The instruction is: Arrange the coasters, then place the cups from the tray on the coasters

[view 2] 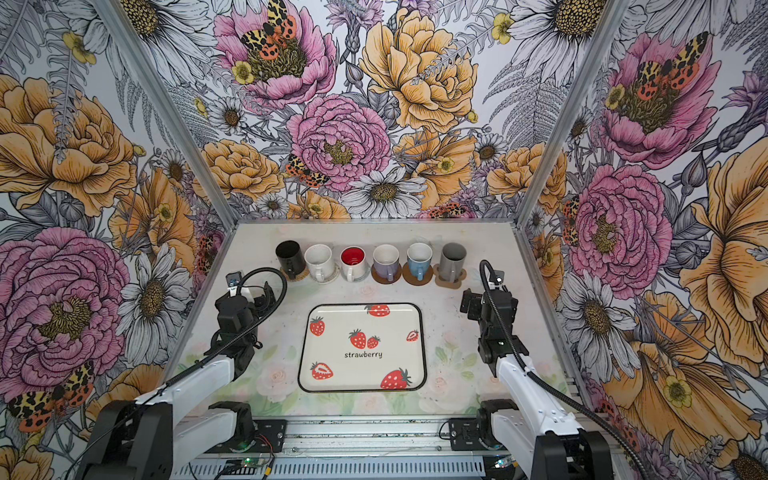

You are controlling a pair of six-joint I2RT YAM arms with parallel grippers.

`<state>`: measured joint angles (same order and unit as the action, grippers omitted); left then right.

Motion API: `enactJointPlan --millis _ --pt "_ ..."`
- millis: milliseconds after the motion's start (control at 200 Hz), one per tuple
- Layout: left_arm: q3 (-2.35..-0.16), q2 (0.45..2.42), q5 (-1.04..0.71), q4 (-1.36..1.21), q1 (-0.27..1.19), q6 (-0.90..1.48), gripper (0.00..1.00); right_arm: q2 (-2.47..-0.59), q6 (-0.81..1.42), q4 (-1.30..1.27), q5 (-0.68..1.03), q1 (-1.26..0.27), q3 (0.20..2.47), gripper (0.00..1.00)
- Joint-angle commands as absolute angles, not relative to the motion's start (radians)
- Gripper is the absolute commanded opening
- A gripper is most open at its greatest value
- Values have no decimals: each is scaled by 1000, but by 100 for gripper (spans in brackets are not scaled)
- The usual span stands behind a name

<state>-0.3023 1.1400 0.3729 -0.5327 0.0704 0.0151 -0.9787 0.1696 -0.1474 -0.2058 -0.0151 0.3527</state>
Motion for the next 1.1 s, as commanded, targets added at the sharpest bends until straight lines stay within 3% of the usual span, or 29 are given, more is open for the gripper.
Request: enactJointPlan --millis 0,190,400,560,711,791,846,1096 --pt "-301 1236 266 -762 39 -12 99 -1054 146 -464 -153 10 303 100" --pt "-303 1404 216 -953 12 -1 99 -1268 95 -563 -103 18 370 97" --pt "-315 1561 22 -1086 -8 -30 99 -1407 72 -583 -33 21 472 95" --pt "-319 1557 -15 -1066 -9 -41 99 -1481 58 -751 8 30 433 95" --pt "-344 1551 19 -1006 -9 -30 99 -1538 73 -876 6 44 390 95" --pt "-380 1550 97 -934 -9 -1 99 -1538 75 -864 -1 43 395 95" --pt "-374 1553 106 -954 -8 0 99 -1536 77 -854 -1 43 398 99" --pt "-374 1553 114 -950 -3 -4 99 -1537 75 -859 -2 43 396 100"
